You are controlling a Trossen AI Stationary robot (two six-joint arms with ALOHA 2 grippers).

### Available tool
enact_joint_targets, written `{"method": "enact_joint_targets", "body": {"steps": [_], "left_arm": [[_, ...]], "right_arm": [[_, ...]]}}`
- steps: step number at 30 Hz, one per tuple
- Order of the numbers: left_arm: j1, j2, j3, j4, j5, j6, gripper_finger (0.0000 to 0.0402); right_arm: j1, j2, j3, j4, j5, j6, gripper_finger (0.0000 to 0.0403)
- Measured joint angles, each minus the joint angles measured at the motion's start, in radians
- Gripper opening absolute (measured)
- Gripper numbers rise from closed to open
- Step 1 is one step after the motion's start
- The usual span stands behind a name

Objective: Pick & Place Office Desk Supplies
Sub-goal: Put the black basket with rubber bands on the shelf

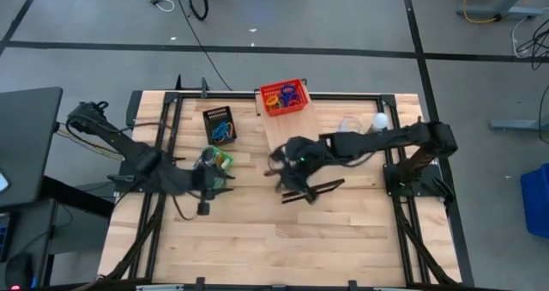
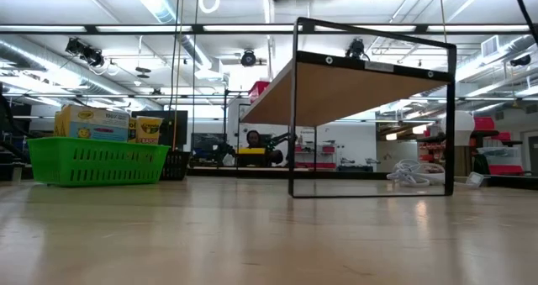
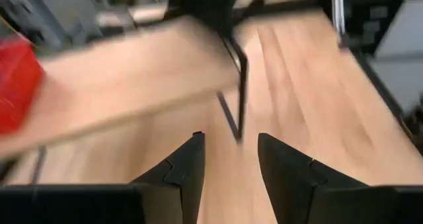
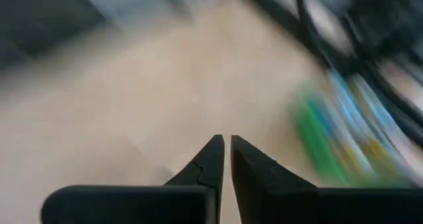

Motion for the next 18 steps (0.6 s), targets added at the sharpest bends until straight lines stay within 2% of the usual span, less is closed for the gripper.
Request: {"method": "enact_joint_targets", "body": {"steps": [3, 4, 5, 7, 11, 15, 18], "left_arm": [[-0.033, 0.057, -0.001, -0.066, 0.014, -0.054, 0.0146], [-0.047, 0.078, -0.004, -0.064, 0.014, -0.060, 0.0146], [-0.061, 0.096, -0.016, -0.034, 0.013, -0.060, 0.0146], [-0.087, 0.115, -0.066, 0.045, 0.002, -0.044, 0.0146], [-0.100, 0.119, -0.228, 0.334, -0.064, -0.012, 0.0146], [-0.079, 0.083, -0.404, 0.590, -0.116, 0.017, 0.0146], [-0.022, 0.041, -0.470, 0.653, -0.118, 0.020, 0.0146]], "right_arm": [[0.032, -0.044, 0.000, 0.088, -0.293, 0.090, 0.0039], [0.042, -0.061, 0.001, 0.114, -0.354, 0.103, 0.0039], [0.057, -0.081, 0.001, 0.122, -0.373, 0.107, 0.0039], [0.089, -0.112, -0.002, 0.145, -0.339, 0.107, 0.0039], [0.157, -0.188, -0.005, 0.126, -0.165, 0.091, 0.0040], [0.179, -0.281, -0.004, 0.066, -0.129, 0.125, 0.0040], [0.193, -0.343, -0.021, 0.007, -0.068, 0.182, 0.0041]]}}
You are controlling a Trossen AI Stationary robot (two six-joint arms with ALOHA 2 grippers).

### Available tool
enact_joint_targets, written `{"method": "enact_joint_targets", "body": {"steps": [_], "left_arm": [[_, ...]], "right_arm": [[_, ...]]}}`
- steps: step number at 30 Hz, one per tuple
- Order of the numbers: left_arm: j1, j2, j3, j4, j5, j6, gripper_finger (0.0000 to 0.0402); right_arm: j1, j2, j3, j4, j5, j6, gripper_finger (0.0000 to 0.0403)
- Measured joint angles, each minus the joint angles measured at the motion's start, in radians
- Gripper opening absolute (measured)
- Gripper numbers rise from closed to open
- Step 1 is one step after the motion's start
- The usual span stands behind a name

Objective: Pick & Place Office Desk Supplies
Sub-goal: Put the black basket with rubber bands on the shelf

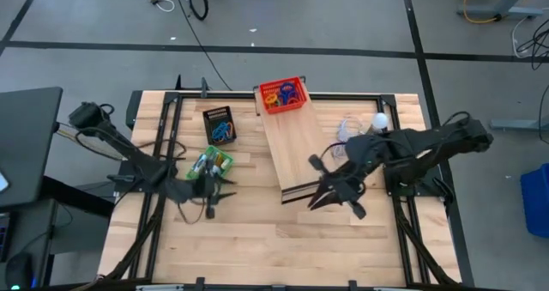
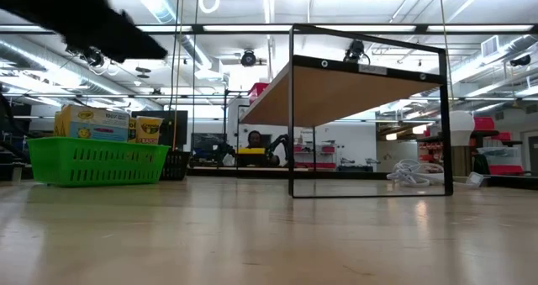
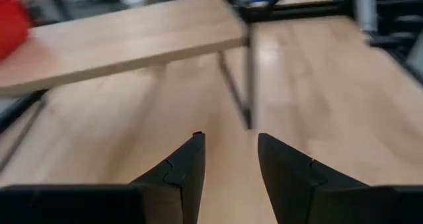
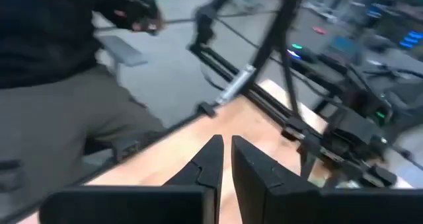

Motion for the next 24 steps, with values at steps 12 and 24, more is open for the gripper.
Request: {"method": "enact_joint_targets", "body": {"steps": [12, 24], "left_arm": [[0.428, -0.107, 0.132, -0.346, 0.214, 0.007, 0.0146], [0.867, 0.085, 0.318, -0.657, 0.506, 0.067, 0.0185]], "right_arm": [[0.030, -0.222, -0.357, 0.079, 0.269, 0.179, 0.0041], [0.029, -0.332, -0.506, 0.014, 0.455, 0.249, 0.0116]]}}
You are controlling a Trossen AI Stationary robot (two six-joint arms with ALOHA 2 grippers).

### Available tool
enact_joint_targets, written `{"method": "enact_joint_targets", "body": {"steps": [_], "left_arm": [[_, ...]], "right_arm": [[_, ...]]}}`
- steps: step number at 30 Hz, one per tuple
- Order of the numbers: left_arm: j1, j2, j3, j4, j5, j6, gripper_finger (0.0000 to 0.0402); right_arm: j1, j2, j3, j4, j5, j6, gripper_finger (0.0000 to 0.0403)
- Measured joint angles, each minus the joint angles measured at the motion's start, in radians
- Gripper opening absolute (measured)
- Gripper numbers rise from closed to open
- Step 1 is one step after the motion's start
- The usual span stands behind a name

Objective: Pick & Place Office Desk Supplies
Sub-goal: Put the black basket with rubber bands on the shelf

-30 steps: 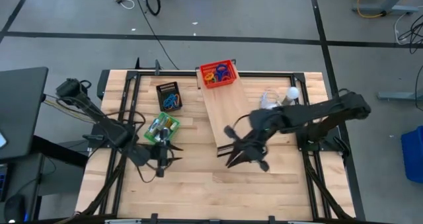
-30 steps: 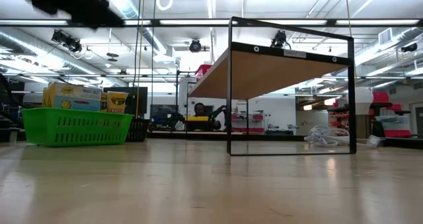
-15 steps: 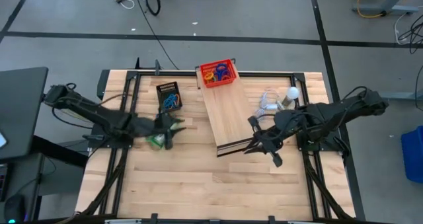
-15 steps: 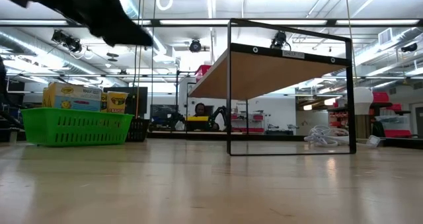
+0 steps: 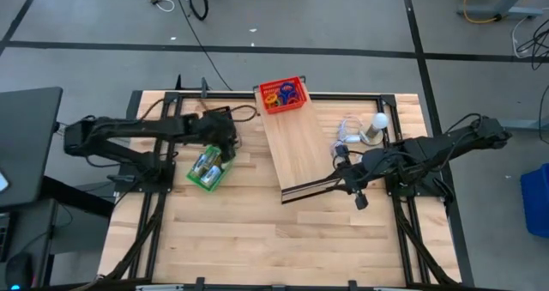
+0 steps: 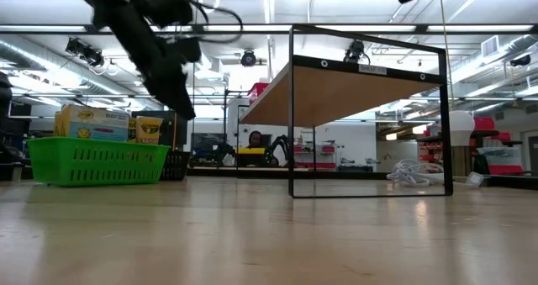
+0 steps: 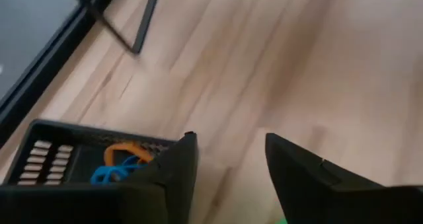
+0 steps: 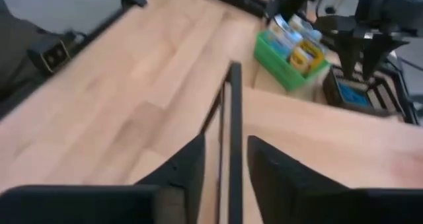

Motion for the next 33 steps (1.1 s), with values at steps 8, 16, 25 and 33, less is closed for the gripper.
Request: {"method": "enact_joint_targets", "body": {"steps": [8, 16, 25, 33], "left_arm": [[0.126, 0.282, 0.201, -0.160, -0.006, 0.033, 0.0224], [0.169, 0.477, 0.350, -0.279, 0.008, 0.000, 0.0215], [0.196, 0.514, 0.401, -0.333, -0.031, -0.116, 0.0198], [0.185, 0.514, 0.449, -0.388, -0.080, -0.214, 0.0196]], "right_arm": [[-0.001, 0.000, 0.000, -0.057, 0.067, -0.001, 0.0195], [0.000, 0.000, 0.000, -0.083, 0.066, -0.010, 0.0208], [0.000, 0.000, 0.000, -0.091, 0.048, -0.016, 0.0208], [0.000, 0.000, 0.000, -0.090, 0.045, -0.025, 0.0208]]}}
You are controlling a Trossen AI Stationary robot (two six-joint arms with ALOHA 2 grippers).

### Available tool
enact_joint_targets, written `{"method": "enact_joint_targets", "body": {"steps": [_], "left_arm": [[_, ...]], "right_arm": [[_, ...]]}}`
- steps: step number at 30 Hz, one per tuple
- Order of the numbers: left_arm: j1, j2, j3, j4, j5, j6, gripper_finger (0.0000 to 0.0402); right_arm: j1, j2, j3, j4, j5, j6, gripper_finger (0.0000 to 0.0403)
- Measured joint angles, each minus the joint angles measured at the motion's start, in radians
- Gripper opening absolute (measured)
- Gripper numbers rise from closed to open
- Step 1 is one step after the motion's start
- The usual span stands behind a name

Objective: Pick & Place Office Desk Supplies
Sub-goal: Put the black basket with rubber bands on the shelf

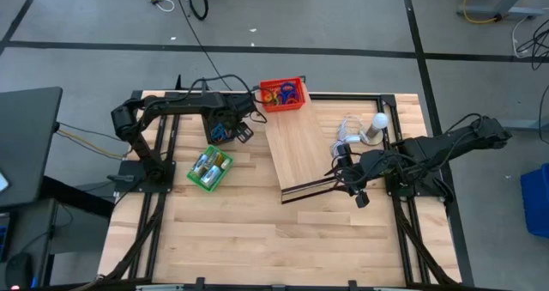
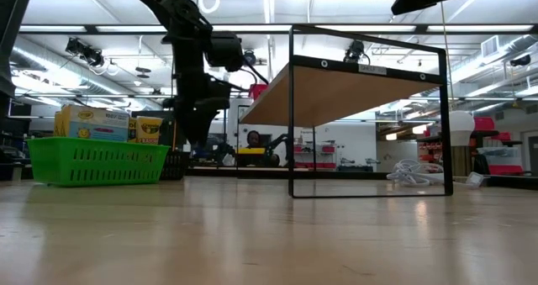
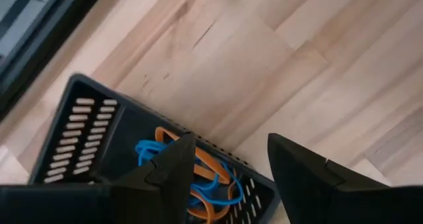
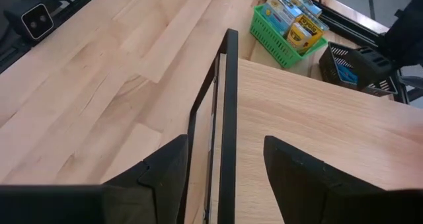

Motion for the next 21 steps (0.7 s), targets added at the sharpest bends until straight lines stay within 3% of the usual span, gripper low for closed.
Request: {"method": "enact_joint_targets", "body": {"steps": [8, 21], "left_arm": [[-0.015, 0.000, 0.000, -0.099, -0.009, -0.074, 0.0195], [-0.138, 0.000, -0.001, -0.159, 0.000, 0.035, 0.0195]], "right_arm": [[0.000, 0.000, 0.000, 0.000, -0.029, -0.008, 0.0208], [0.000, 0.000, 0.000, 0.000, -0.030, -0.021, 0.0208]]}}
